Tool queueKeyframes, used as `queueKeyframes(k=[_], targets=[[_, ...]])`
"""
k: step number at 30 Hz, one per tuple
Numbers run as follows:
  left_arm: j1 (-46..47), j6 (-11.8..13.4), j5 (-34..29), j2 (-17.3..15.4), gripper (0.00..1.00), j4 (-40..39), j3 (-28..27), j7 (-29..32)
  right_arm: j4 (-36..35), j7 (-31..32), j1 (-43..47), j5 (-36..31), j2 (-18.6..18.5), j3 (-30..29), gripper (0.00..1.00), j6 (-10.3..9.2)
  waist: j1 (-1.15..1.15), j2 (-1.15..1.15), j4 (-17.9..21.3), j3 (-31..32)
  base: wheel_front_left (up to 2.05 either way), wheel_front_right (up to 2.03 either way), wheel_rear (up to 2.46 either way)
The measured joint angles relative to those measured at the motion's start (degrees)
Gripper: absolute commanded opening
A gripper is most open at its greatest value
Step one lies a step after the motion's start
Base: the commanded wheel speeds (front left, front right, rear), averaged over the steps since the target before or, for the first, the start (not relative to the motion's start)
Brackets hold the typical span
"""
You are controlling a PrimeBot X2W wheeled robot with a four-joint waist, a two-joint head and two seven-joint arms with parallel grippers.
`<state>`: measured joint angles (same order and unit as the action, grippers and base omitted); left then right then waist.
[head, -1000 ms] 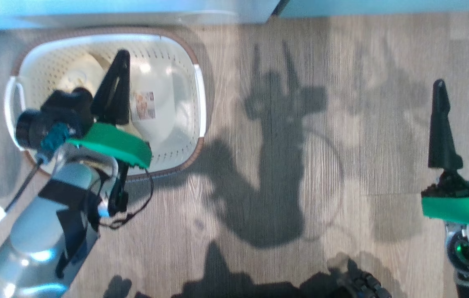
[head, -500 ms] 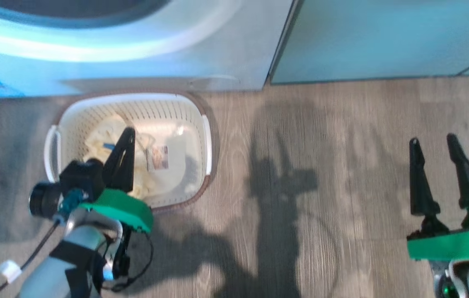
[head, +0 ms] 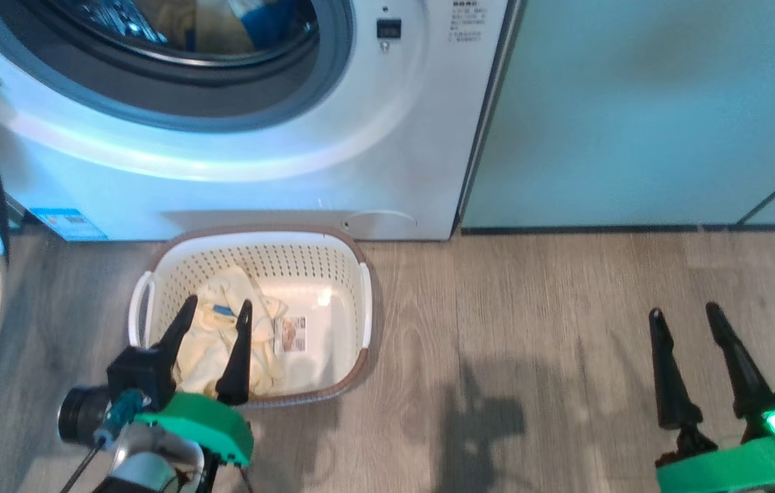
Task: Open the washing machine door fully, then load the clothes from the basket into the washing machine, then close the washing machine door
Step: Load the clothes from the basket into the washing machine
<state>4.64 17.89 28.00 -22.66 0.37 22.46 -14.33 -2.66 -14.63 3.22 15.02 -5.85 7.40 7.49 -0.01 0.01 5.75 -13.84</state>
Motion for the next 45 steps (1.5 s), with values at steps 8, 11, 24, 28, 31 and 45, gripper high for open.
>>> queueKeyframes(k=[8,11,24,28,31,45], targets=[[-4.5,0.3,0.0,0.0,1.00,-1.2,-0.5,-0.1,0.5,0.0,3.2,-0.5,0.0,0.5,1.00,0.00,0.00,0.00,-0.5,5.2,0.00,0.00,0.00],[-5.9,0.4,0.0,-0.1,1.00,-1.4,-1.2,-0.1,0.9,0.0,4.3,-0.6,0.0,0.9,1.00,0.00,0.00,0.00,-0.4,7.0,0.00,0.00,0.00],[-9.1,0.5,-0.2,0.0,1.00,-1.6,-1.8,-0.1,1.8,0.0,7.1,-1.2,0.0,1.5,1.00,0.00,0.00,0.00,-0.1,11.7,0.00,0.00,0.00],[-9.2,1.0,-0.2,0.0,1.00,-1.8,-1.9,-0.1,1.8,0.0,7.1,-1.5,0.0,1.8,1.00,0.00,0.01,0.00,-0.2,12.1,0.00,0.00,0.00],[-9.2,0.9,-0.2,0.0,1.00,-1.8,-1.9,-0.1,1.8,0.0,7.1,-1.5,0.0,1.9,1.00,0.00,0.01,0.00,-0.2,12.2,0.00,0.00,0.00],[-9.0,0.3,0.2,0.9,1.00,0.6,-0.3,0.8,1.8,0.0,7.1,-1.4,0.0,2.3,1.00,0.00,0.01,0.00,0.1,11.1,0.00,0.00,0.00]])
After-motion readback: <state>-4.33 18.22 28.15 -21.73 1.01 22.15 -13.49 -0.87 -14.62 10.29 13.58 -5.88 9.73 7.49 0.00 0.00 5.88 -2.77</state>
